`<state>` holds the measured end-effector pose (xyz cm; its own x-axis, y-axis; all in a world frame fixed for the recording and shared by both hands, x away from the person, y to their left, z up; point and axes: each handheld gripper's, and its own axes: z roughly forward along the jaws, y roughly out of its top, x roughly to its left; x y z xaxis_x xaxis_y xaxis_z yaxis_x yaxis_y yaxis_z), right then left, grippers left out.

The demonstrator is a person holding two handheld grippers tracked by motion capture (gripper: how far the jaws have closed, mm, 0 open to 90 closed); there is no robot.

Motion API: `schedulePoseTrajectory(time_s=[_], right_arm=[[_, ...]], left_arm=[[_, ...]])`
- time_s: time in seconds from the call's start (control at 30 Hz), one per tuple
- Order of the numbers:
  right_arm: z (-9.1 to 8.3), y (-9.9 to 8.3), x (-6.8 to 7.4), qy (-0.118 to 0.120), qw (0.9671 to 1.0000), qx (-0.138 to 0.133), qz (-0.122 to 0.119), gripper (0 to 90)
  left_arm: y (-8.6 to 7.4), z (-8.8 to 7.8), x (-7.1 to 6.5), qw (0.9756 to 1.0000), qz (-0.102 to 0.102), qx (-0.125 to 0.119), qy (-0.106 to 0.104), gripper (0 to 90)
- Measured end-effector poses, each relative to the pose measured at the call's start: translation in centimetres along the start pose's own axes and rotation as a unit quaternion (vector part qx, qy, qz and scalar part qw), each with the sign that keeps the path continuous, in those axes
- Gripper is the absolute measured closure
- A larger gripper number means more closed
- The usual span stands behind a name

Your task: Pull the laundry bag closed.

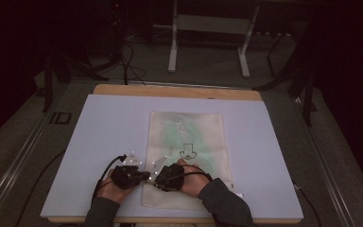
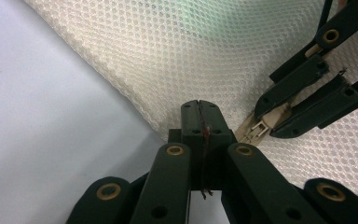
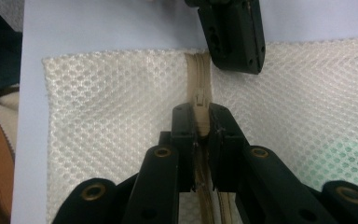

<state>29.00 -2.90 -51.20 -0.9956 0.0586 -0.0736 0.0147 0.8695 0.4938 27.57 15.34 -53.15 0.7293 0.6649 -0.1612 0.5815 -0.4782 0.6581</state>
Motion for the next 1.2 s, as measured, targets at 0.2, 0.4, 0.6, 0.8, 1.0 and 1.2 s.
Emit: schedulePoseTrajectory(time_s=[0.2, 0.4, 0.6, 0.8, 1.0, 1.2], right_arm=[[-0.3, -0.2, 0.1, -0.007, 0.9999, 0.011, -0.007, 82.5], [-0.5, -0.5, 0.2, -0.008, 0.9998, 0.015, -0.006, 82.5], [-0.9, -0.8, 0.3, -0.009, 0.9997, 0.023, -0.009, 82.5], [-1.2, -1.2, 0.2, -0.008, 0.9996, 0.027, -0.007, 82.5], [-1.4, -1.4, 0.2, -0.008, 0.9994, 0.034, -0.009, 82.5], [-1.6, -1.8, 0.1, -0.007, 0.9993, 0.035, -0.008, 82.5]], left_arm=[[0.1, 0.0, 0.0, 1.0000, 0.003, 0.005, 0.000, 89.8], [0.1, 0.0, 0.0, 1.0000, 0.005, 0.006, 0.002, 89.7], [0.2, 0.0, -0.1, 0.9999, 0.007, 0.008, 0.004, 89.8], [0.2, 0.0, -0.1, 0.9999, 0.006, 0.009, 0.003, 89.7], [0.2, 0.0, -0.1, 0.9999, 0.007, 0.009, 0.003, 89.7], [0.2, 0.0, -0.1, 0.9999, 0.007, 0.009, 0.003, 89.7]])
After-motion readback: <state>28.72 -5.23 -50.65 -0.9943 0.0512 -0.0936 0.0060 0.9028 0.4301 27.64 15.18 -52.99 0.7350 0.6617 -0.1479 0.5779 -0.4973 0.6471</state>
